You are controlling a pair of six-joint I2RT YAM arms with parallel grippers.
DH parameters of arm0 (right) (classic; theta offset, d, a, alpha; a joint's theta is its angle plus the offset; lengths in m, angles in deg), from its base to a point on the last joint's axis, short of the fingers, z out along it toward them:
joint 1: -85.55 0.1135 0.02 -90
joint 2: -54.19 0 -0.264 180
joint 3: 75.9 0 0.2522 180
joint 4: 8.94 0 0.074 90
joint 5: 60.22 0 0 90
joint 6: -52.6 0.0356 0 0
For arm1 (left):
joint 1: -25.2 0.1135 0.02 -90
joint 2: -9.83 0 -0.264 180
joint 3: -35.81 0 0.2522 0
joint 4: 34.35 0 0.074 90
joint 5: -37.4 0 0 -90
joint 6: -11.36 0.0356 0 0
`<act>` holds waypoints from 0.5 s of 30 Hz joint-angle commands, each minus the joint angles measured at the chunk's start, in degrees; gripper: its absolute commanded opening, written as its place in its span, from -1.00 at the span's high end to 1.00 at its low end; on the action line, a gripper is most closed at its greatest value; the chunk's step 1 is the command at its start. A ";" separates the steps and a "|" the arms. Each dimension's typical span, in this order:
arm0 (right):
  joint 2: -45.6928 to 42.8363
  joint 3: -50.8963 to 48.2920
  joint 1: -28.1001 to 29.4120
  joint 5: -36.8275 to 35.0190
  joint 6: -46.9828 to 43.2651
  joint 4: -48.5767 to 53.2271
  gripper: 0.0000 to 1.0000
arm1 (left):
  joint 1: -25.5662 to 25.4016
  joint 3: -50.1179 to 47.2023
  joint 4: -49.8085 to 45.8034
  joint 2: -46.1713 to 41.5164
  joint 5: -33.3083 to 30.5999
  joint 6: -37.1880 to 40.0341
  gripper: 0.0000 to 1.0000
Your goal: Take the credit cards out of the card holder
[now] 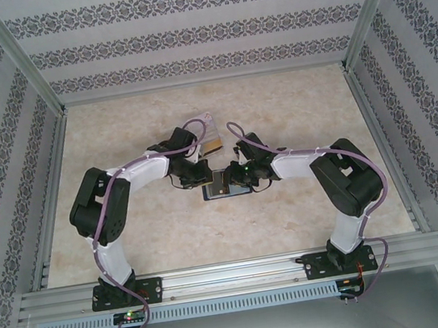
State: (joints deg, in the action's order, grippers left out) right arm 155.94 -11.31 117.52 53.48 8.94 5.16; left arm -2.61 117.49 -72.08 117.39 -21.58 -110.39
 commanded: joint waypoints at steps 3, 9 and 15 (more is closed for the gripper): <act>0.70 0.76 -0.68 1.41 -0.29 -0.15 0.48 | -0.67 1.07 -0.55 3.19 -1.46 -0.23 0.82; 0.89 0.79 -0.76 1.67 -0.43 -0.42 0.50 | -0.66 -0.32 -0.92 4.40 -2.65 -0.60 0.83; 0.86 0.24 -0.83 2.29 -0.47 -2.04 0.54 | -0.66 -2.06 -1.35 3.81 -5.00 0.02 0.84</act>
State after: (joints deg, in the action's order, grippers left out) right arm 156.03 -11.31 117.15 54.73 8.94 4.90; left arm -2.61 117.66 -71.66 119.71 -21.58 -110.56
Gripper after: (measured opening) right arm 0.233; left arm 0.085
